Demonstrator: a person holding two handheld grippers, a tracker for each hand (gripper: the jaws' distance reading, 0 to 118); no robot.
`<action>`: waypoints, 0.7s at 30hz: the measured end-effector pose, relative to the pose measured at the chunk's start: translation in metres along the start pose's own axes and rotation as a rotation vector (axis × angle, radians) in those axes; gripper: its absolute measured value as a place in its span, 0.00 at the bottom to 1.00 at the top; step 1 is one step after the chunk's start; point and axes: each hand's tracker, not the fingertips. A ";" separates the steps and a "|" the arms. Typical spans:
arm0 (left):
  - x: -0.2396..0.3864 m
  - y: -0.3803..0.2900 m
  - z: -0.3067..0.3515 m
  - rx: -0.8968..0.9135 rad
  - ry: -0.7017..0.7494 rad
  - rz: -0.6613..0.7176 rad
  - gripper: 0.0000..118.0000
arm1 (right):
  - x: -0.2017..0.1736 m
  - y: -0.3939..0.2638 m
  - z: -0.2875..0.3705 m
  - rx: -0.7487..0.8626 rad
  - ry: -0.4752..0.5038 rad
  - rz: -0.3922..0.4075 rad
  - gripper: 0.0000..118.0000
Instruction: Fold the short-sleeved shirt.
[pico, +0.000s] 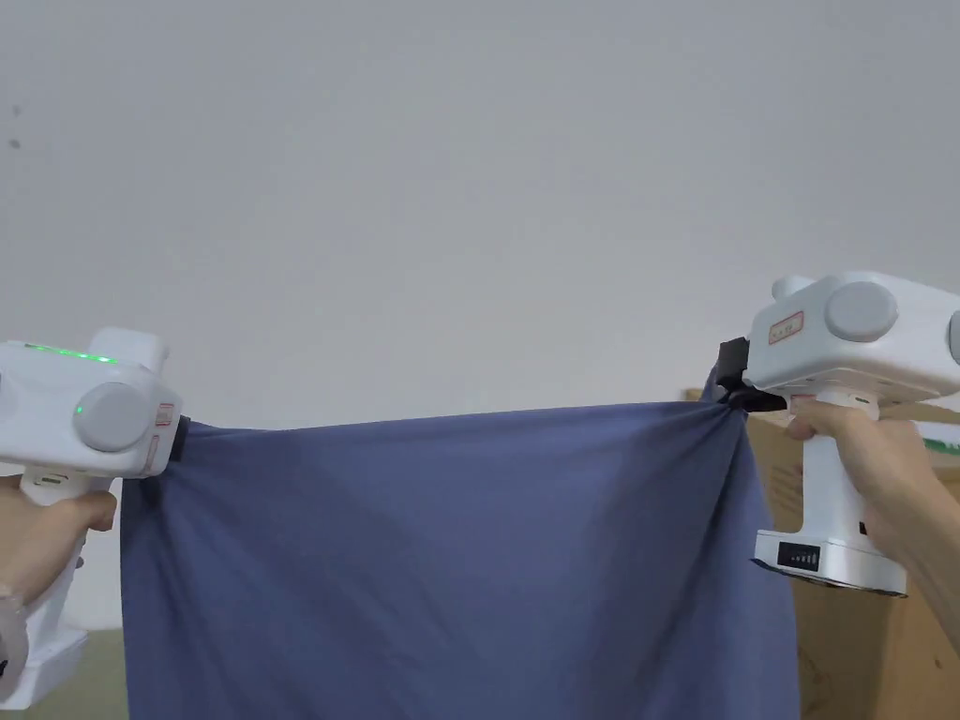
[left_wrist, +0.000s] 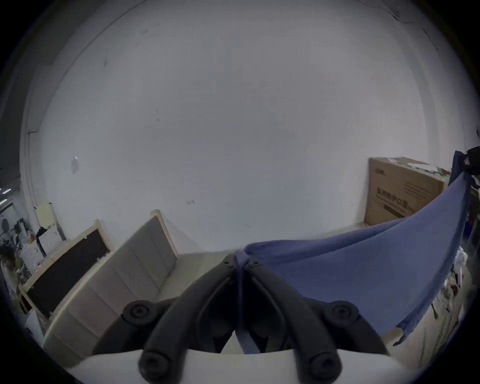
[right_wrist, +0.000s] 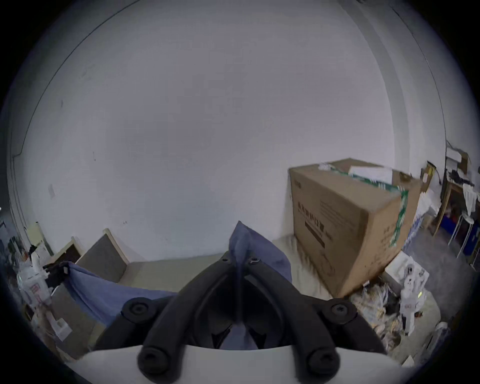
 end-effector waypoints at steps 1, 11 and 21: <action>0.000 0.009 -0.002 0.032 0.031 0.004 0.00 | -0.005 0.008 -0.005 0.016 -0.001 -0.006 0.03; -0.026 0.064 -0.035 0.229 0.096 0.071 0.00 | -0.038 0.059 -0.044 0.122 0.024 -0.002 0.03; 0.000 -0.112 -0.147 -0.122 0.034 0.199 0.00 | -0.021 -0.122 -0.190 -0.239 -0.047 0.032 0.03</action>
